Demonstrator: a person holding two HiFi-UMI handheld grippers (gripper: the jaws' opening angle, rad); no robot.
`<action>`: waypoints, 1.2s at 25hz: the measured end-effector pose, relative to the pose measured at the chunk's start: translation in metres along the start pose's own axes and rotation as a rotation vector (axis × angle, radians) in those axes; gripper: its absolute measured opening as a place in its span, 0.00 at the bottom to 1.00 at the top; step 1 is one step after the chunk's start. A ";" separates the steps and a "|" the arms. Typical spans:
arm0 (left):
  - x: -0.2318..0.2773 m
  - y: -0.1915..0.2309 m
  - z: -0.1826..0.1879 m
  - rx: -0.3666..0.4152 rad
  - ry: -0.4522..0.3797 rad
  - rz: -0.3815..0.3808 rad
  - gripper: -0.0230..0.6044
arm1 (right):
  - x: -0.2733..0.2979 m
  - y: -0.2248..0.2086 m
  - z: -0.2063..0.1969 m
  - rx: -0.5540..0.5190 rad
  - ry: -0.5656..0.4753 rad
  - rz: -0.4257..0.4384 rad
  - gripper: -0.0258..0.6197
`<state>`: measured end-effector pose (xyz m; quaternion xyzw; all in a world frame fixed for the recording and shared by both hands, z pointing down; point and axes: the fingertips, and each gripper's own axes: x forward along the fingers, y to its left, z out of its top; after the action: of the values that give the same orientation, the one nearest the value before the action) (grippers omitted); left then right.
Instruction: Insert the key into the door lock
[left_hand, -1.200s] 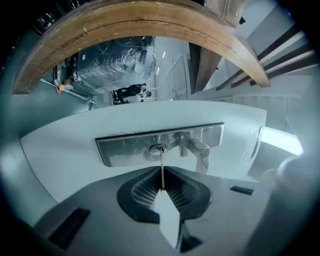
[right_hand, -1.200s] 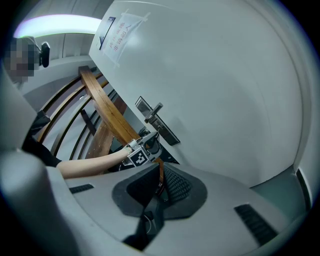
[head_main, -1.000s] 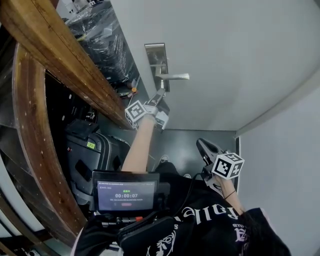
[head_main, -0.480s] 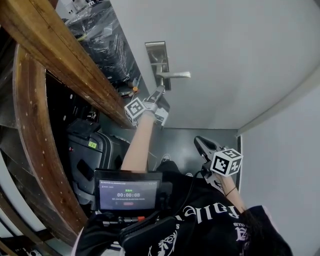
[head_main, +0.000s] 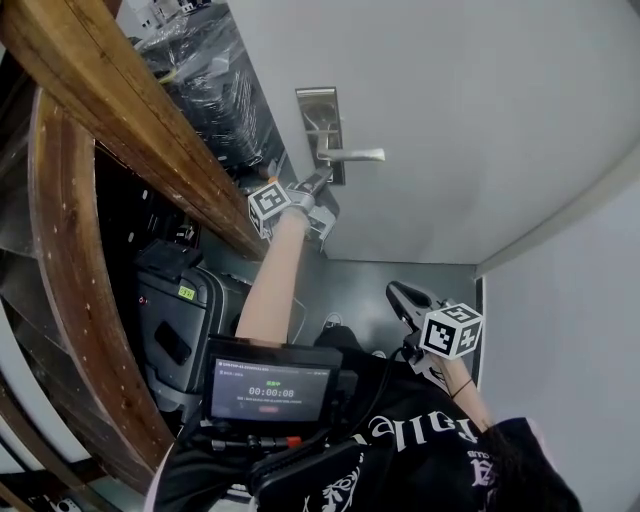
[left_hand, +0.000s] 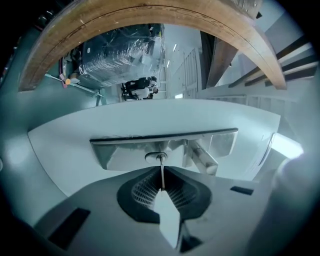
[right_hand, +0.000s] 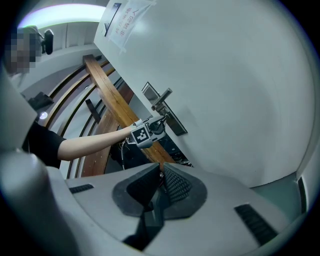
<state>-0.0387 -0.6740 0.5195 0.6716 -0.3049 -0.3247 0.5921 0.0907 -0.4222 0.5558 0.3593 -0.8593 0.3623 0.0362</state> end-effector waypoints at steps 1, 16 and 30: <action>0.002 0.000 0.001 -0.008 -0.004 -0.001 0.08 | 0.001 0.000 -0.001 0.000 0.003 0.002 0.09; 0.008 -0.003 0.001 0.120 -0.027 -0.067 0.11 | 0.006 0.005 -0.007 0.016 -0.001 0.028 0.09; -0.116 -0.039 -0.100 0.554 -0.016 0.062 0.04 | -0.017 0.041 -0.021 -0.008 0.008 0.138 0.09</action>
<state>-0.0286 -0.5177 0.4980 0.7956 -0.4070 -0.2161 0.3933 0.0732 -0.3789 0.5411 0.2975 -0.8834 0.3617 0.0160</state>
